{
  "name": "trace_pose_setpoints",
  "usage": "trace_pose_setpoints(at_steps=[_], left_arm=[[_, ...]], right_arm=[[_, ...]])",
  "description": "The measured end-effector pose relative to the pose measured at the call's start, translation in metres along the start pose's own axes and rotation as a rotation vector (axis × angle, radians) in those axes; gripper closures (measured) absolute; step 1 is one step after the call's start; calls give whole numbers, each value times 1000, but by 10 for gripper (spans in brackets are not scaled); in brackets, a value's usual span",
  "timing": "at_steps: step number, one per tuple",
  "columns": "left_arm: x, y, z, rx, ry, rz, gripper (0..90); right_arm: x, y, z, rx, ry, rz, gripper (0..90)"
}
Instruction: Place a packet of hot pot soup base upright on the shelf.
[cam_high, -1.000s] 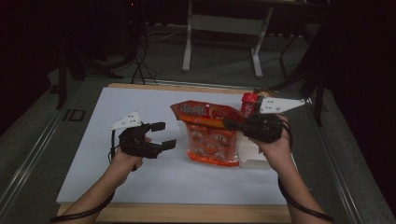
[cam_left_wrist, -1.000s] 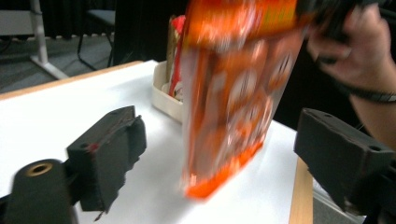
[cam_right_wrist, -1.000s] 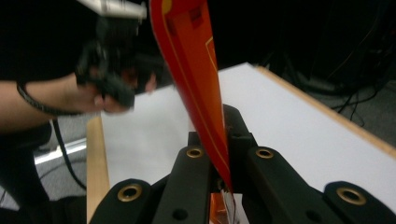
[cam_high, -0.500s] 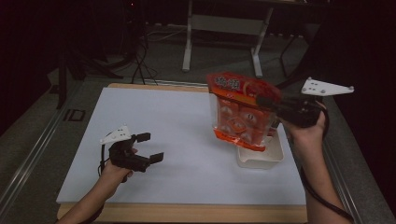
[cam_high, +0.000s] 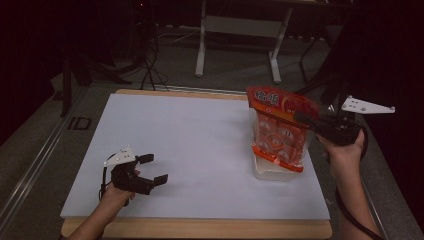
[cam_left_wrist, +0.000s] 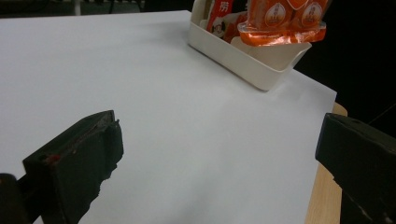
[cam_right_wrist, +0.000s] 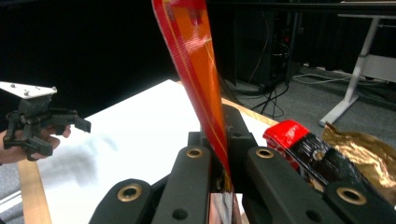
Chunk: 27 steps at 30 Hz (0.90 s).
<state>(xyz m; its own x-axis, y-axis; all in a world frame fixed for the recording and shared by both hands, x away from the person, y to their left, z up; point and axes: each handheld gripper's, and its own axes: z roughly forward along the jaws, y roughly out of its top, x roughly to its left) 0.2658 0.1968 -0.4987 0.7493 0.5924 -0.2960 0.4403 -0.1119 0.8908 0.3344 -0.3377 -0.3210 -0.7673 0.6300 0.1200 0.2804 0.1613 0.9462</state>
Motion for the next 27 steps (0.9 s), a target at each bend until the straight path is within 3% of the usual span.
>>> trace_pose_setpoints(at_steps=[10, 27], left_arm=[[6, -6, 0, -7, 20, -14, 0], [9, -10, 4, 10, 21, -23, 0]], right_arm=[[-11, -23, 7, 13, -39, 39, 900], [-29, -64, 23, 23, -32, 134, 900]])
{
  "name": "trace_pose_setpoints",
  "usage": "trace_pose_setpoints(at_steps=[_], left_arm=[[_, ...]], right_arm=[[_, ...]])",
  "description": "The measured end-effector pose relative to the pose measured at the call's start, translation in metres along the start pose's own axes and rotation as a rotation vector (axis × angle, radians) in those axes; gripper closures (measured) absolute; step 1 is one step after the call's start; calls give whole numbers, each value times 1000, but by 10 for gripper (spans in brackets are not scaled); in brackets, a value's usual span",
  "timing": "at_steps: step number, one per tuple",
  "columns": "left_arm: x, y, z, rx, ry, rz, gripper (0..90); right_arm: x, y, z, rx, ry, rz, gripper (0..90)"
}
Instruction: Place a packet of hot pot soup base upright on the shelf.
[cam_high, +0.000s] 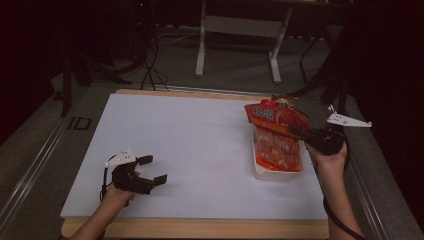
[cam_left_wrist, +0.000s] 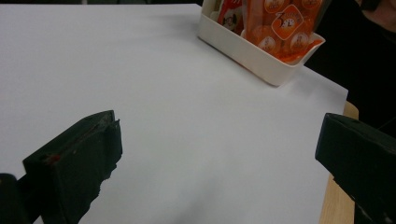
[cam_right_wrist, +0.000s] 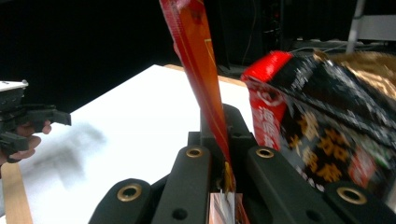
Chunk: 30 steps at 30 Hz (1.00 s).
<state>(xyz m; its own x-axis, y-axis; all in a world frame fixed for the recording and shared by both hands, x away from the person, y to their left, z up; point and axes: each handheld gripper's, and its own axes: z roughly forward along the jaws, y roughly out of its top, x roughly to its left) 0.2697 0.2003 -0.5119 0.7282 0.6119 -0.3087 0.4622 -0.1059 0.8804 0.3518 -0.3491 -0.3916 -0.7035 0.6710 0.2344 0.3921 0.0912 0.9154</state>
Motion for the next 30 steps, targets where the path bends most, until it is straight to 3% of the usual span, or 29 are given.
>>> trace_pose_setpoints(at_steps=[6, 13, 14, 15, 16, 17, 19, 20, 27, 30], left_arm=[[0, -1, 1, 5, -1, 2, 0], [0, -2, 2, 2, -4, -3, 0], [0, -2, 2, -1, -5, -4, 0], [1, -2, 2, -1, -8, -5, 0], [1, -3, 3, 3, -12, -4, 0], [1, -3, 3, 3, -12, -4, 0], [0, -4, 4, 8, -19, -1, 0], [-1, -4, 5, 10, -20, 1, 0], [-2, -4, 5, 5, -10, 19, 0], [-1, -4, 4, 5, -5, 14, 0]], right_arm=[[-9, -21, -6, 3, -10, 16, 896], [-10, -20, -9, 14, -40, 24, 869], [-5, -14, -9, 11, -38, 31, 764], [-5, -14, -9, 11, -38, 31, 764], [-1, -9, -9, 6, -44, 24, 652], [-1, -9, -9, 6, -44, 24, 652], [5, 1, -11, -10, -57, 9, 576], [12, 9, -13, -18, -84, -25, 483], [29, 34, -17, -72, -73, -75, 316], [43, 43, -17, -101, -40, -98, 244]])
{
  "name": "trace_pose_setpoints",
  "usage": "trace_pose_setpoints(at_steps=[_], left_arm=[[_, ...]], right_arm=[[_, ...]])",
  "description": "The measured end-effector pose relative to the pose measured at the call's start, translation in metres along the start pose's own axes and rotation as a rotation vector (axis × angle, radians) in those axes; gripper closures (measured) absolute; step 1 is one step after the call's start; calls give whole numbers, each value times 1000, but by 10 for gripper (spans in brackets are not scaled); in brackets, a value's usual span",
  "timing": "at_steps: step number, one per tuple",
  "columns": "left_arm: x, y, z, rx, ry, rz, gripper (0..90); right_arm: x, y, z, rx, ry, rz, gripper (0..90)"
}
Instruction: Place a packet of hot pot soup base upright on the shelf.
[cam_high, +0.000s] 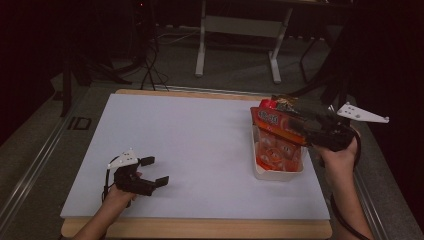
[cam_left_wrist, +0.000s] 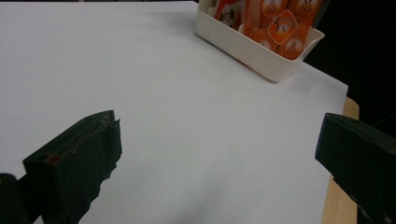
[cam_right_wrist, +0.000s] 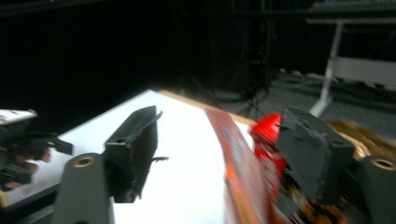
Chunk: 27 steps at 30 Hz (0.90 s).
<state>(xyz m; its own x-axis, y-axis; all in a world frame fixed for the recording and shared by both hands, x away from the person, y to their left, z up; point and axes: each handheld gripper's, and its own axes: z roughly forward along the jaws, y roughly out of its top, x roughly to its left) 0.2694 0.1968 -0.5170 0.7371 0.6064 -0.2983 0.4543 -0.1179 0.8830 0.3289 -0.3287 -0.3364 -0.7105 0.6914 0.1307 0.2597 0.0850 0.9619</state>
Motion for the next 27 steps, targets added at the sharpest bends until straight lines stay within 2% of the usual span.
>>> trace_pose_setpoints(at_steps=[3, 4, 6, 7, 9, 12, 15, 20, 27], left_arm=[[1, -1, 0, 1, 2, -4, 0], [1, -1, 0, 1, 2, -3, 0], [1, -1, -1, 1, 2, -2, 0], [0, -1, -1, -1, 1, -1, 0], [0, -1, 0, -6, 0, -3, 0], [-1, -1, -1, -4, -2, 0, 0], [-2, -1, -1, -5, 0, 8, 0], [-2, -1, -1, -4, -2, 6, 0], [-2, -1, -1, -4, -5, 8, 0]], right_arm=[[7, 4, 2, -7, 19, -7, 197], [15, 7, 3, -12, 53, -15, 159], [18, 8, 4, -14, 56, -17, 158], [25, 8, 6, -17, 82, -28, 139], [32, 9, 8, -13, 90, -46, 139], [39, 6, 13, -8, 121, -44, 136], [45, 1, 18, -8, 152, -37, 136], [58, -11, 31, 25, 198, -59, 124], [69, -31, 48, 59, 230, -62, 131]])
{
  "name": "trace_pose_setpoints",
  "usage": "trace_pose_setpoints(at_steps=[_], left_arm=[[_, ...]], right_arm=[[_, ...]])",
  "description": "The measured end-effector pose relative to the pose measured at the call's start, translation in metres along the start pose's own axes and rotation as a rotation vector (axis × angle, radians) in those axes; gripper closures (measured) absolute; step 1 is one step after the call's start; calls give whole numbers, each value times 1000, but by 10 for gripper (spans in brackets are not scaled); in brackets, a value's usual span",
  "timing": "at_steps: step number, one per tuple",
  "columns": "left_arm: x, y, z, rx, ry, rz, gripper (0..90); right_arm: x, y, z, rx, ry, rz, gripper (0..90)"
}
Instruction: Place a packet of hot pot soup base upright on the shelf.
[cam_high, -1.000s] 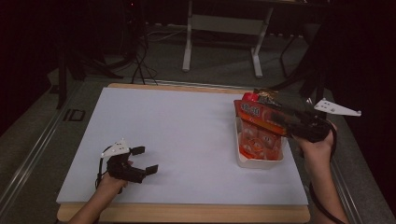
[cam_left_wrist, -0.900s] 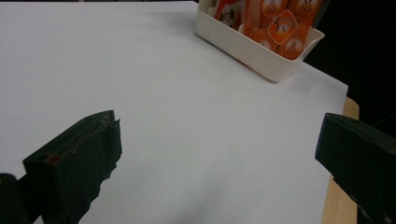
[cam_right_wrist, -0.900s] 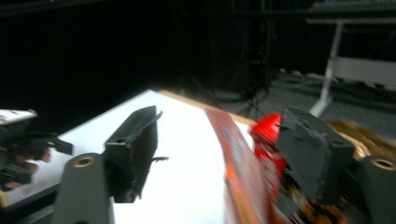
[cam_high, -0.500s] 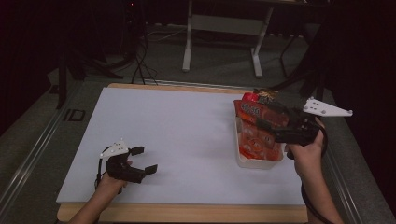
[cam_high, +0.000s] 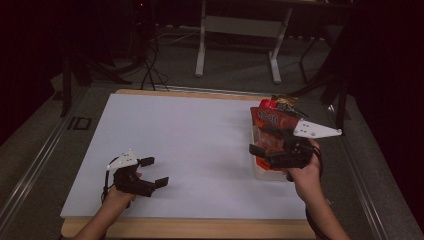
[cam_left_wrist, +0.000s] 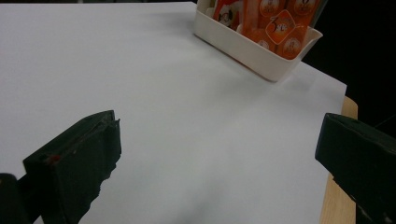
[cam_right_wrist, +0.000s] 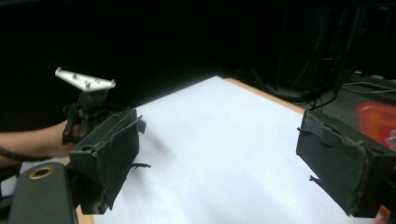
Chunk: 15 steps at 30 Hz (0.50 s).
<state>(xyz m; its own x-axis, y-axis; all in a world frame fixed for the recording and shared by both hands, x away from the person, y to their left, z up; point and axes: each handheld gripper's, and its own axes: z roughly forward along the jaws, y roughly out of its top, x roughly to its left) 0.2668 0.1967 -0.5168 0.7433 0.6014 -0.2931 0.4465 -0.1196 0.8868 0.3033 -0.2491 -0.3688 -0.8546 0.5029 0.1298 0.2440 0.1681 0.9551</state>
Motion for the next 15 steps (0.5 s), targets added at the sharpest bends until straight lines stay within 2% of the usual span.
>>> trace_pose_setpoints(at_steps=[2, 4, 8, 11, 15], left_arm=[[0, 0, 0, -6, -4, -4, 0], [0, 0, 0, -7, -7, -3, 0], [-2, 0, 1, -6, -9, 3, 0], [-2, 1, 0, -3, -8, 7, 0], [-2, 0, 1, 1, -11, 3, 0]], right_arm=[[2, -10, 10, 35, 0, -3, 134], [3, -17, 16, 46, 21, 12, 134], [4, -31, 26, 61, 31, 27, 135], [6, -41, 31, 80, -2, 15, 133], [5, -49, 33, 91, -5, 25, 134]])
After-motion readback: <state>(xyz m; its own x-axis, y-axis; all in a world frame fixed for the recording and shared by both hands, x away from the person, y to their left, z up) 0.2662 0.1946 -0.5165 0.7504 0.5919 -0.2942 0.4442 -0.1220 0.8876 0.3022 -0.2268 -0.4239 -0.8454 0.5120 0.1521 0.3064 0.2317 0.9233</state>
